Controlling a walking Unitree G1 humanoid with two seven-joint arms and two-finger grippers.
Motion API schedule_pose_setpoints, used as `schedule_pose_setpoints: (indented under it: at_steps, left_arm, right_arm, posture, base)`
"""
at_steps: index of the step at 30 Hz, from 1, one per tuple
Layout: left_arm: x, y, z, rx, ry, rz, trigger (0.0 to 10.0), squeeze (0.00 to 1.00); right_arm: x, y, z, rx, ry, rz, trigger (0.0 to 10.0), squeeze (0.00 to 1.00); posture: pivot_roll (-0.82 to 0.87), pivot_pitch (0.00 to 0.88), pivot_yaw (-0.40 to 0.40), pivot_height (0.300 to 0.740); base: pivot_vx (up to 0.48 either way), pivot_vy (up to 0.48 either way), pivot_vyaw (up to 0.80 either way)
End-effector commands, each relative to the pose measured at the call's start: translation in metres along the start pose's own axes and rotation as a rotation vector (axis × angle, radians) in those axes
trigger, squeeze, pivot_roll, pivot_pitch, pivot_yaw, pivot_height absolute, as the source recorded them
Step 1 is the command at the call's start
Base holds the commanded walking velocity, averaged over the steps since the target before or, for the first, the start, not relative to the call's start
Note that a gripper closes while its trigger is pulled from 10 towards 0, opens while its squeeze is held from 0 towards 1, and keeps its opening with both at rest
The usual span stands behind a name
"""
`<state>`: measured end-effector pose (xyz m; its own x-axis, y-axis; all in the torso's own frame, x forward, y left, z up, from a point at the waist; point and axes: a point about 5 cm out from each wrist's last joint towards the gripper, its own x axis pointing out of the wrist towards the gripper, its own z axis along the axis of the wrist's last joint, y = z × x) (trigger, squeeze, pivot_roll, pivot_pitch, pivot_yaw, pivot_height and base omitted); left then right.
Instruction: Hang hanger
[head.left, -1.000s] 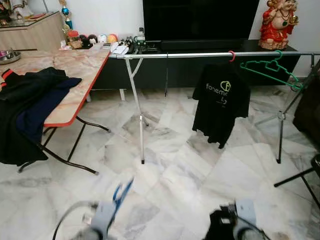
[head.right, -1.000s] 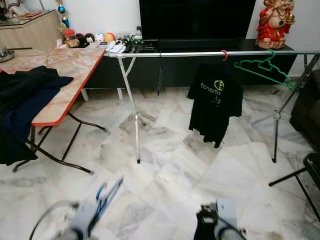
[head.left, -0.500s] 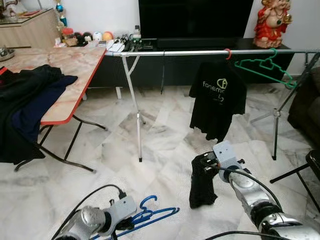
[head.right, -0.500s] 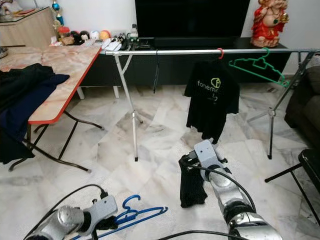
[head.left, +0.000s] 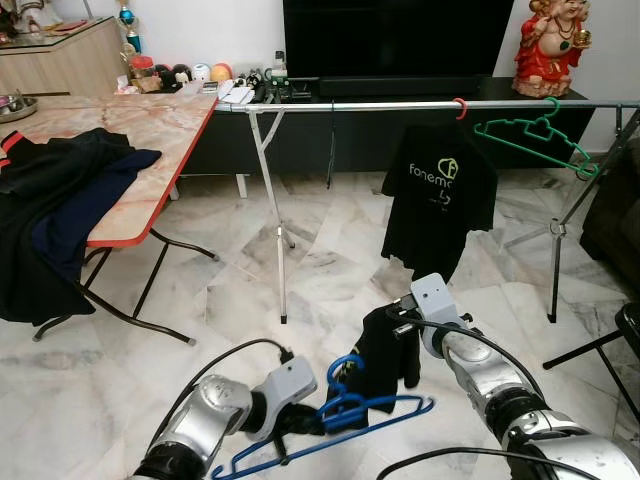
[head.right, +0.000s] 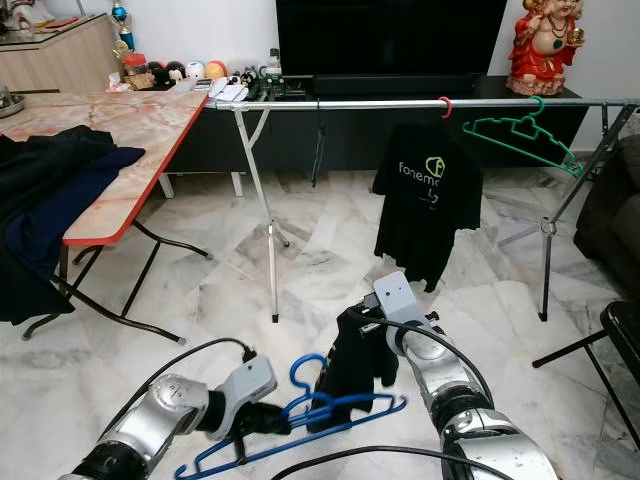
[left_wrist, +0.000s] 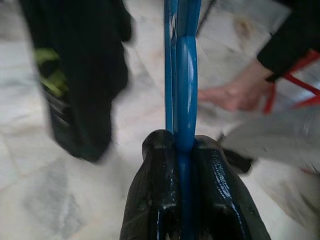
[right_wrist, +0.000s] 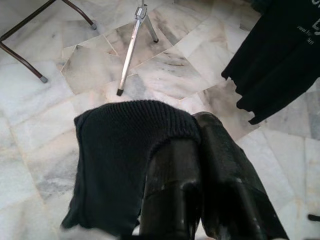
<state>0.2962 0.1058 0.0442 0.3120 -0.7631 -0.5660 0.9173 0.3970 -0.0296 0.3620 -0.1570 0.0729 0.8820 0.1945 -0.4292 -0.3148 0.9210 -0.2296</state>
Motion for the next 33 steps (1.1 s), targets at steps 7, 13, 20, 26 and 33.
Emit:
schedule_pose_setpoints:
  at_steps: [7,13,20,26,33]
  left_arm:
    - [-0.006,0.013,-0.001,0.011,0.014,0.189,10.0,0.00]
    - [-0.012,0.015,-0.009,0.002,0.037,0.231,10.0,0.00]
    - [-0.017,0.016,-0.009,0.004,0.028,0.258,10.0,0.00]
    - [-0.015,0.014,-0.007,-0.001,0.016,0.244,10.0,0.00]
    - [-0.010,0.005,0.003,-0.040,-0.063,0.180,10.0,0.00]
  right_arm:
    - [-0.001,0.003,-0.008,0.034,0.018,-0.008,10.0,0.00]
    - [-0.003,0.001,-0.015,0.035,0.034,-0.012,10.0,0.00]
    - [-0.005,-0.001,-0.022,0.031,0.053,-0.020,10.0,0.00]
    - [-0.006,0.000,-0.026,0.037,0.062,-0.021,10.0,0.00]
    - [-0.005,0.003,-0.028,0.065,0.065,-0.013,10.0,0.00]
  posture:
    - [0.09,0.006,-0.014,0.740]
    - [0.09,0.014,-0.016,0.740]
    - [0.09,0.018,-0.013,0.740]
    - [0.09,0.019,-0.011,0.740]
    - [0.10,0.014,-0.009,0.740]
  base:
    - [0.000,0.000,0.00]
    - [0.000,0.000,0.00]
    - [0.000,0.000,0.00]
    - [0.000,0.000,0.00]
    - [0.000,0.000,0.00]
